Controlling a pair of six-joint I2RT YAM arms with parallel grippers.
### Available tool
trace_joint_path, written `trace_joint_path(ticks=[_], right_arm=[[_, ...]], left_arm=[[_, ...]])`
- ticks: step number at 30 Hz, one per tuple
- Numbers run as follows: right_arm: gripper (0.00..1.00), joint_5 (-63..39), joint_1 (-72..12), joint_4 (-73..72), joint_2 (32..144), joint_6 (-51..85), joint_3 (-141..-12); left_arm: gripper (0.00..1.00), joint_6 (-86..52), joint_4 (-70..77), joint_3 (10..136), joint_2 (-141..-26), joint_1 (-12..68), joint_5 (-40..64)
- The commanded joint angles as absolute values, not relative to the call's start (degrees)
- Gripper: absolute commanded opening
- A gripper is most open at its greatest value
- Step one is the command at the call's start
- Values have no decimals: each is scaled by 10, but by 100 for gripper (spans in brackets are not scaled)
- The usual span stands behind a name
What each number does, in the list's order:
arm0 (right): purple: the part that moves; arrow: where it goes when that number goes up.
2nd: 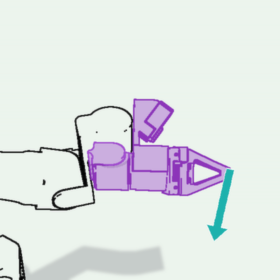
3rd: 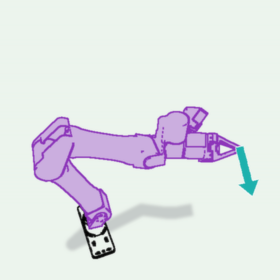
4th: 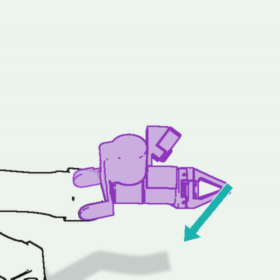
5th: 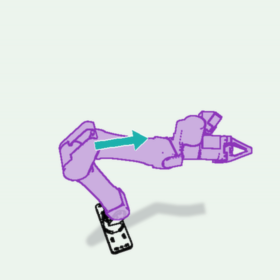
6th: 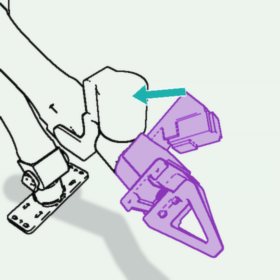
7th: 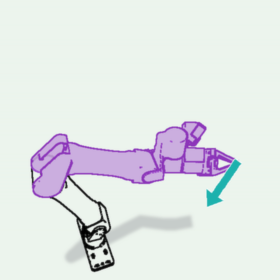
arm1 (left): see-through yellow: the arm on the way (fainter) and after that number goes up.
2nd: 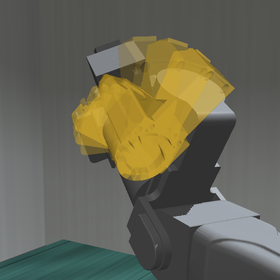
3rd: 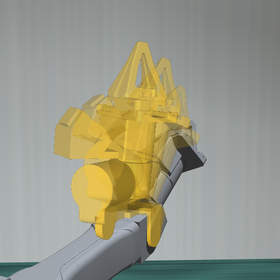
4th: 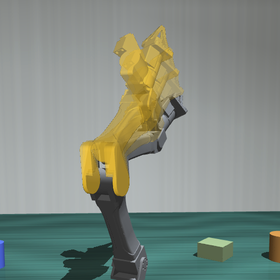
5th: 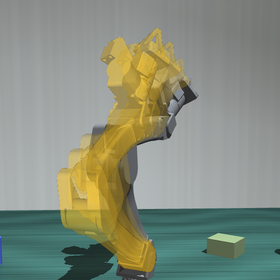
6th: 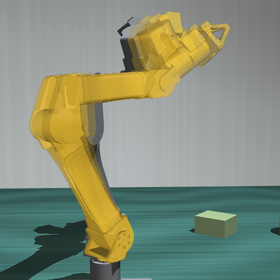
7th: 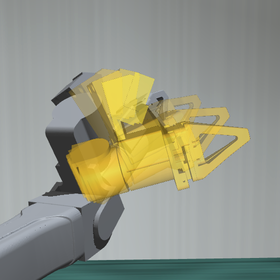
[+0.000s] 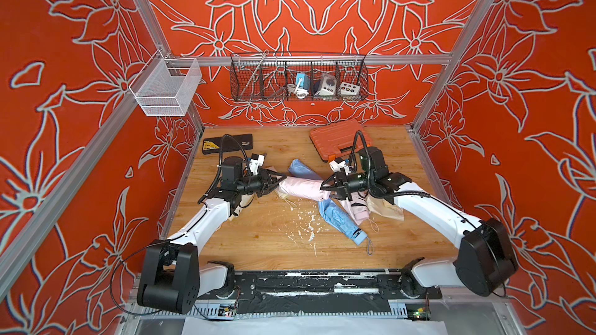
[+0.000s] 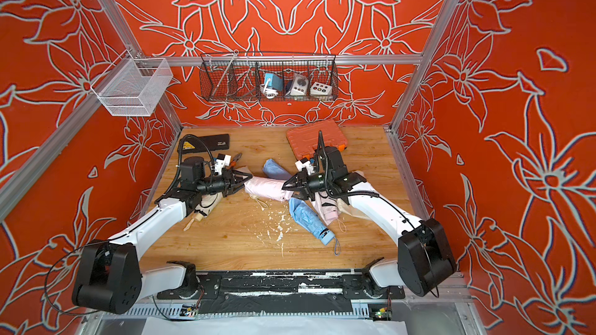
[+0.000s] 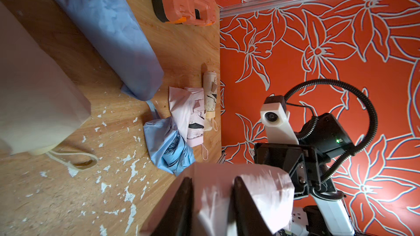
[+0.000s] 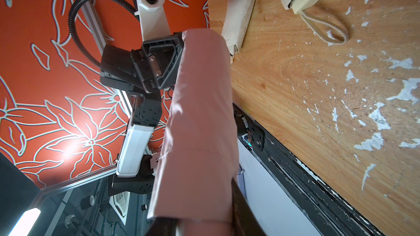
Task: Take umbrellas out of sleeves
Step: Place the umbrella sleeve at the center of the board.
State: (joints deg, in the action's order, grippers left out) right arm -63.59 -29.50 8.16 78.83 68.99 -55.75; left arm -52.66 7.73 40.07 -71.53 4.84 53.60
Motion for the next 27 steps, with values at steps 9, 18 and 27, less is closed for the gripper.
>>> trace_joint_path(ticks=[9, 18, 27], right_arm=[[18, -666, -289, 89, 782, 650, -570], [18, -671, -278, 107, 777, 632, -566], [20, -679, -266, 126, 766, 612, -555]], left_arm=[[0, -481, 11, 419, -713, 28, 510], [0, -440, -45, 431, -713, 0, 472], [0, -424, -61, 443, -715, -17, 461]])
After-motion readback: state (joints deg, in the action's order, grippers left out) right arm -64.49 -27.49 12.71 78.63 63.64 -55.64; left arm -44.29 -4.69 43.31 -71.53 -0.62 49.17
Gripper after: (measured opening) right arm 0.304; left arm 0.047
